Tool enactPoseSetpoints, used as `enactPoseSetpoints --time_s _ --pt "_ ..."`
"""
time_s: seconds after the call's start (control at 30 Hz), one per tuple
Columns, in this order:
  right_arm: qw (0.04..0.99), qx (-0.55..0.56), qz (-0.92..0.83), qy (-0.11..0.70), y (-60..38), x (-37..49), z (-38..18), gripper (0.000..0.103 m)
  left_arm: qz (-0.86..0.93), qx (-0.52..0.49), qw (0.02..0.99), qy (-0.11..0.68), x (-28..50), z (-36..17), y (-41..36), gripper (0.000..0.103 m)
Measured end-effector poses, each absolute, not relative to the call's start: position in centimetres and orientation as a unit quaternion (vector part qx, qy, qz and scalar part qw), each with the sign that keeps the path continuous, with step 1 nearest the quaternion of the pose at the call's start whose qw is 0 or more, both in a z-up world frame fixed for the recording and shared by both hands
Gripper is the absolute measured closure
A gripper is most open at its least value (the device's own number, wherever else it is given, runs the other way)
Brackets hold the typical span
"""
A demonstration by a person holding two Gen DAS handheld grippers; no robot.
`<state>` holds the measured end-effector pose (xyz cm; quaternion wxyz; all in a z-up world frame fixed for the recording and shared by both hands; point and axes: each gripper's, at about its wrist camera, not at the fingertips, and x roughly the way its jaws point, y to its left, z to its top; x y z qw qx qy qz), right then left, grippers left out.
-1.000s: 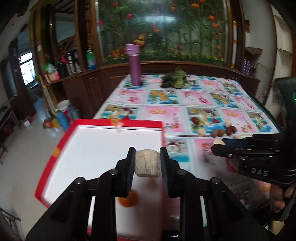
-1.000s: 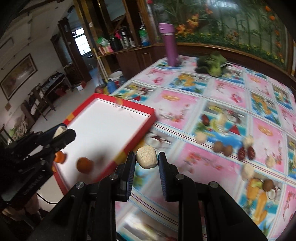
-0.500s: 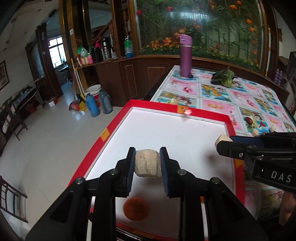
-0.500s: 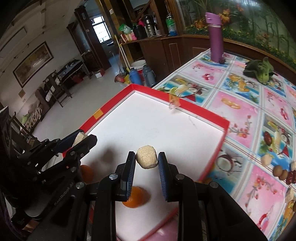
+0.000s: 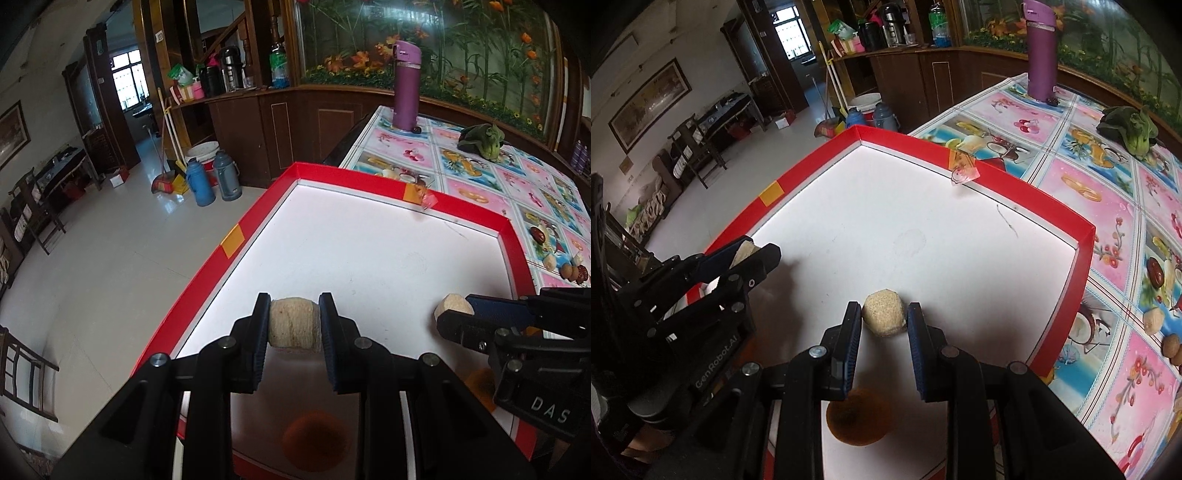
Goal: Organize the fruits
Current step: 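Carry both white pieces over the tray and open both tools to release, then move both tools back toward the remaining items on the tablecloth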
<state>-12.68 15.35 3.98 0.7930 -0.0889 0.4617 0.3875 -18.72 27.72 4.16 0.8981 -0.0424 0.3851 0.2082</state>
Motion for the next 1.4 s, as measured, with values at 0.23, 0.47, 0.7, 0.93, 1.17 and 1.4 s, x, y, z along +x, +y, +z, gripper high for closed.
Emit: enactPoseSetpoints --time_s 0.23,0.47,0.7,0.93,1.17,1.4 --pt "0.792 -0.102 0.39 0.459 15.4 -12.9 4.0 0.077 0.22 -0.046 0.889 0.399 -18.4 3.4 28.1 0.075" --pt "0.797 -0.093 0.398 0.445 14.4 -13.0 5.1 0.073 0.223 -0.041 0.887 0.403 -18.6 3.7 27.8 0.074" --pt "0.811 -0.066 0.392 0.429 12.0 -12.8 6.4 0.073 0.237 -0.031 0.889 0.39 -19.1 4.9 27.2 0.06" --pt "0.827 -0.017 0.356 0.435 6.6 -11.1 6.4 0.073 0.23 -0.024 0.898 0.373 -19.8 6.8 25.2 0.052" --pt "0.837 0.021 0.326 0.44 0.5 -10.4 5.8 0.073 0.156 0.001 0.916 0.369 -19.3 8.5 19.2 0.047" --pt "0.857 0.043 0.269 0.437 -8.2 -10.0 5.1 0.073 0.077 0.032 0.917 0.39 -17.8 8.4 12.4 0.046"
